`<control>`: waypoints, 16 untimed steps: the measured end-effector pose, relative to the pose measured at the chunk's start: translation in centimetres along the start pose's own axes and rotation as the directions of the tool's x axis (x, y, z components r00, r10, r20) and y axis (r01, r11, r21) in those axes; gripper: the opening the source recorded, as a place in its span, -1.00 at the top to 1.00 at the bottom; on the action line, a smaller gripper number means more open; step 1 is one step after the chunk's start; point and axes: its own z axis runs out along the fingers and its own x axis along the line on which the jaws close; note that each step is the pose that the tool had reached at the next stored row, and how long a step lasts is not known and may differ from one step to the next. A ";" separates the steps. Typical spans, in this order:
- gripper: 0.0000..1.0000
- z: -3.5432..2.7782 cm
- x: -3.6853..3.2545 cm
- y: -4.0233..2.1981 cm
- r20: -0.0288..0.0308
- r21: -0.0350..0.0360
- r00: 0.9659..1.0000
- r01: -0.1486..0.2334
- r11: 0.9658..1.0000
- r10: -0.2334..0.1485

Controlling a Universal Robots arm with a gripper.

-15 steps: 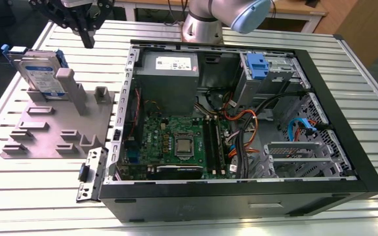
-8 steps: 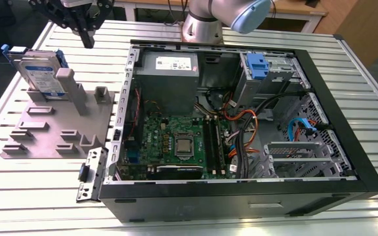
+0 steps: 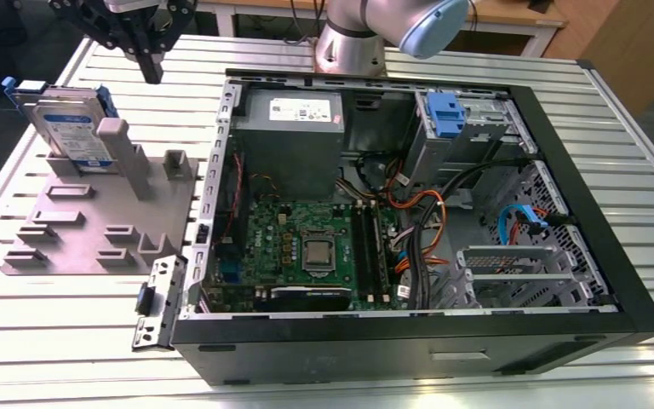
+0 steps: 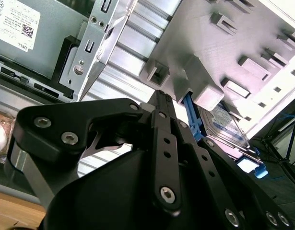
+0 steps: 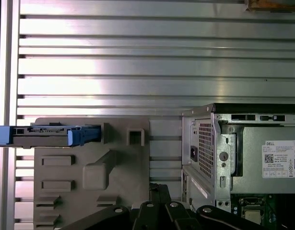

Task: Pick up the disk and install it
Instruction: 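Reach for the disk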

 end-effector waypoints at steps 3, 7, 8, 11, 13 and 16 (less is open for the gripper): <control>0.79 0.00 0.04 0.00 0.000 0.000 1.000 0.000 1.000 0.000; 0.79 0.00 0.22 0.00 0.000 0.000 1.000 0.000 1.000 0.000; 0.79 -0.01 0.28 0.00 0.000 0.000 1.000 0.000 1.000 0.000; 0.79 -0.01 0.39 0.00 0.000 0.000 1.000 0.000 1.000 0.000; 0.79 -0.01 0.41 0.00 0.000 0.000 1.000 0.000 1.000 0.000; 0.79 -0.01 0.47 -0.01 0.000 0.000 1.000 0.000 1.000 0.000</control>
